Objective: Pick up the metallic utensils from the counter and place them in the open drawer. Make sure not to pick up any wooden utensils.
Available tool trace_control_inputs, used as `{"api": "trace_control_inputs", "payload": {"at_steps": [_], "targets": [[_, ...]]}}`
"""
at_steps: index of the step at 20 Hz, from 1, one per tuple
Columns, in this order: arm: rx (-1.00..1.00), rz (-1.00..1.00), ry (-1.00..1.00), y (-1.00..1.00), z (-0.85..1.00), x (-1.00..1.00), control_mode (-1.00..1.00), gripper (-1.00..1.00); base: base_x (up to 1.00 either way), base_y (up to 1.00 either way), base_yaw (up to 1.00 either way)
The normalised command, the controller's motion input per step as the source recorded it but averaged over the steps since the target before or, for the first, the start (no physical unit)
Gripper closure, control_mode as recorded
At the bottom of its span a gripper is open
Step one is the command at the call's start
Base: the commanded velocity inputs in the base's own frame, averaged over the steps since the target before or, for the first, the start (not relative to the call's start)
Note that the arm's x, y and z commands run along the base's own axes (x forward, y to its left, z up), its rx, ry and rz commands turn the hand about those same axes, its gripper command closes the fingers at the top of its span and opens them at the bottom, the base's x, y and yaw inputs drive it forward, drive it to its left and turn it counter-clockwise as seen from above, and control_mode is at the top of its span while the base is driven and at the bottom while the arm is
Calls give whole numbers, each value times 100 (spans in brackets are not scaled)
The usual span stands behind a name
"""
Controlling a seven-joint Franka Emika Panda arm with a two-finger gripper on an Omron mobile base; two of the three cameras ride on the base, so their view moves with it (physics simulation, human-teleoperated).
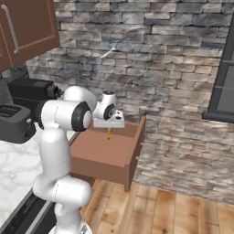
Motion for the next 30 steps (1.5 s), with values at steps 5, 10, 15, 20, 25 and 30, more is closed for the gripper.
{"api": "trace_control_inputs", "payload": {"at_steps": [5, 10, 15, 20, 25, 30], "targets": [[0, 6, 4, 0, -49, 38, -100, 100, 0, 0, 0], [0, 5, -1, 0, -61, 9, -100, 100, 0, 0, 0], [0, 1, -20, 0, -27, -8, -100, 100, 0, 0, 0], [0, 0, -17, 0, -7, 0, -100, 100, 0, 0, 0], [0, 0, -11, 0, -13, -2, -100, 100, 0, 0, 0], [0, 0, -2, 0, -15, 0, -100, 100, 0, 0, 0]]}}
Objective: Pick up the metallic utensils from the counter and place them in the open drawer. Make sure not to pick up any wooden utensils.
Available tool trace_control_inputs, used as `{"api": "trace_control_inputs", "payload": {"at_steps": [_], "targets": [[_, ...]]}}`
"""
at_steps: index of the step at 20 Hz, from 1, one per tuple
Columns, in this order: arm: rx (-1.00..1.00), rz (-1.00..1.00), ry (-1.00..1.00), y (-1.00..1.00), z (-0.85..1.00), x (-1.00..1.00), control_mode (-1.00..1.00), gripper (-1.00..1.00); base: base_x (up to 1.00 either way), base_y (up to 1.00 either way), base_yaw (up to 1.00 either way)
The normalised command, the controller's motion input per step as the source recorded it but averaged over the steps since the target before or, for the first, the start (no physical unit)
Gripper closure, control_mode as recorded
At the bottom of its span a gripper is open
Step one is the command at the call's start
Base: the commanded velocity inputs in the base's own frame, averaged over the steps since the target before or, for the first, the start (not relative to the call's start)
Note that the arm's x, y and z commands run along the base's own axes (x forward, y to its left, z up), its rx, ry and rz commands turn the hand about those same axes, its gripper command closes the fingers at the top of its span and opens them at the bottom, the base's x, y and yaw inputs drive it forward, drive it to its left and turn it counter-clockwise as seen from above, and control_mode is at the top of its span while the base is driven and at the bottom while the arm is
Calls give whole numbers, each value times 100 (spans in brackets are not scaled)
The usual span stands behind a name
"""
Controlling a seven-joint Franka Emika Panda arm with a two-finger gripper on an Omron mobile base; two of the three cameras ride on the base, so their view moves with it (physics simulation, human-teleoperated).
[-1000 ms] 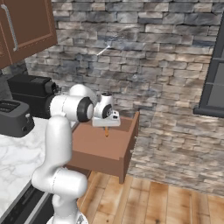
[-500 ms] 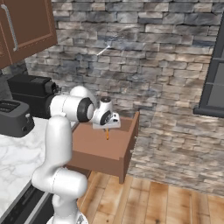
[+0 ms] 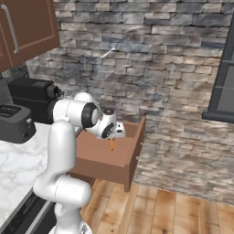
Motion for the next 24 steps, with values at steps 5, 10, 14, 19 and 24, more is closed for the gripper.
{"api": "trace_control_inputs", "payload": {"at_steps": [5, 10, 14, 19, 24], "targets": [[0, 0, 3, 0, 0, 13, -100, 100, 0, 0, 0], [0, 0, 1, 0, -12, 21, -100, 100, 0, 0, 0], [0, 0, 0, 0, -21, 17, -100, 100, 0, 0, 0], [0, 0, 0, 2, -33, 15, -100, 100, 0, 0, 0], [0, 0, 0, 1, -37, 20, -100, 100, 0, 0, 0]]}}
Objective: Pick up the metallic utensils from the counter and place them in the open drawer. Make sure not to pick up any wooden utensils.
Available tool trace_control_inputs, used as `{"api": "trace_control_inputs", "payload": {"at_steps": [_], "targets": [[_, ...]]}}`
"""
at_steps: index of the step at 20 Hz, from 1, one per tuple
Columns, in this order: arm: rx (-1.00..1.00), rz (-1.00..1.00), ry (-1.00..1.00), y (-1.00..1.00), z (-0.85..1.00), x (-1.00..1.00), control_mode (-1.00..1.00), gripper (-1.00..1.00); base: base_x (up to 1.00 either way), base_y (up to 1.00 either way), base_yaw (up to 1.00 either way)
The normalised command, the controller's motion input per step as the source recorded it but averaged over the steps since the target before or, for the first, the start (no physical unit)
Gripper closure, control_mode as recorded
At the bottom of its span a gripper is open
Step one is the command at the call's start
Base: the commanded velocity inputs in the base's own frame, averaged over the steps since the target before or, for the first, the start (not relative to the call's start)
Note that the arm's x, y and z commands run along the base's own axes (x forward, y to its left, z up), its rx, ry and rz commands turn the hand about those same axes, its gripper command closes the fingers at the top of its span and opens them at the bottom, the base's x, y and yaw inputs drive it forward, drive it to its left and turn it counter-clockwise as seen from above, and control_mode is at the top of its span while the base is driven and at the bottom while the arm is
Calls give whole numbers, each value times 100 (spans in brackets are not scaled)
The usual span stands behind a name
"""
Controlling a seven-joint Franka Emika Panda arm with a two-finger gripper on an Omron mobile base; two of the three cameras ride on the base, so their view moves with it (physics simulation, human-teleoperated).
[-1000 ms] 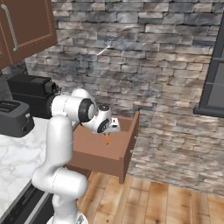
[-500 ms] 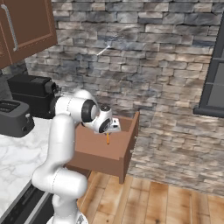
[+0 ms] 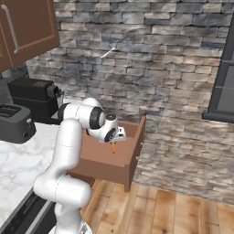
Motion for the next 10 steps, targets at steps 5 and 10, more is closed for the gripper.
{"api": "trace_control_inputs", "payload": {"at_steps": [5, 10], "targets": [[0, 0, 0, 1, -32, 28, -100, 100, 0, 0, 0], [0, 0, 0, 2, -14, 33, -100, -100, 0, 0, 0]]}}
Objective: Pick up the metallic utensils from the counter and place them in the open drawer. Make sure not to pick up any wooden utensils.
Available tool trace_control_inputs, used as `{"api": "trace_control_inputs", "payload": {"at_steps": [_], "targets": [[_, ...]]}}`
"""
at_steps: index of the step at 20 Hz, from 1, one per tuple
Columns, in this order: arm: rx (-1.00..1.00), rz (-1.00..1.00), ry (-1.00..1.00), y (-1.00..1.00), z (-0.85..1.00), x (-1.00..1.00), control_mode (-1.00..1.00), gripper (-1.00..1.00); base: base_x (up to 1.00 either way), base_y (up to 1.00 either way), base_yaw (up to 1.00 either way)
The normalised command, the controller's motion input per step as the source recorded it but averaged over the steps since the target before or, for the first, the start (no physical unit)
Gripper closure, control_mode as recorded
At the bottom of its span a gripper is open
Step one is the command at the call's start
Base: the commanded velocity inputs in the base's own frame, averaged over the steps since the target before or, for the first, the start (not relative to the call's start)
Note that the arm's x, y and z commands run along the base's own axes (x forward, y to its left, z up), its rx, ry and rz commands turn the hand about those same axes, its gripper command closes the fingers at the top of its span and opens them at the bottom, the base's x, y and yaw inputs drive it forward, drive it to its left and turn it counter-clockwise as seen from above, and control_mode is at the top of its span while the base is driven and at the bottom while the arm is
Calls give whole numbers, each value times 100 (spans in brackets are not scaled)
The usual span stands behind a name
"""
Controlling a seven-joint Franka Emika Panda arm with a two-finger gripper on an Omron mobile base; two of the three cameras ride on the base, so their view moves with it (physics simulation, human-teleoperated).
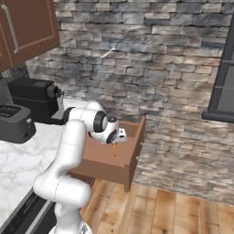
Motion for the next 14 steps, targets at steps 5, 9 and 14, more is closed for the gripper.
{"api": "trace_control_inputs", "payload": {"at_steps": [5, 9, 14], "targets": [[0, 0, 0, 2, -5, 34, -100, -100, 0, 0, 0], [0, 0, 0, 4, 0, 25, -100, -100, 0, 0, 0], [0, 0, 5, -1, 67, -40, -100, -100, 0, 0, 0]]}}
